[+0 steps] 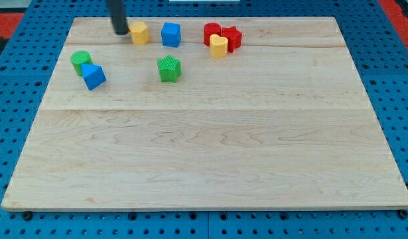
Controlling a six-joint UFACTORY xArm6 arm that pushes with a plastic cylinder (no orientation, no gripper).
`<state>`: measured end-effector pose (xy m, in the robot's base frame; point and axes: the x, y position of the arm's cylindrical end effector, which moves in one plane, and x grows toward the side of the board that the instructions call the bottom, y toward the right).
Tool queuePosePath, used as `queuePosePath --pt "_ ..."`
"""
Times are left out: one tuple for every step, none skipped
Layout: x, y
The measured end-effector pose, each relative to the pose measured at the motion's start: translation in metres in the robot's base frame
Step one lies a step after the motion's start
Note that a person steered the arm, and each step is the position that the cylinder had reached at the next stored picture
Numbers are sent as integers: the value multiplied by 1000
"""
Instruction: Take the green star left below the yellow hexagon
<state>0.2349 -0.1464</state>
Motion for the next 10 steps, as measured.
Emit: queuePosePath --pt "13 59" --pt "22 94" --pt "37 105" --pt "79 146" --pt "117 152" --pt "132 100" --pt "129 60" --pt "111 23" --pt "128 20" --pt "145 -20"
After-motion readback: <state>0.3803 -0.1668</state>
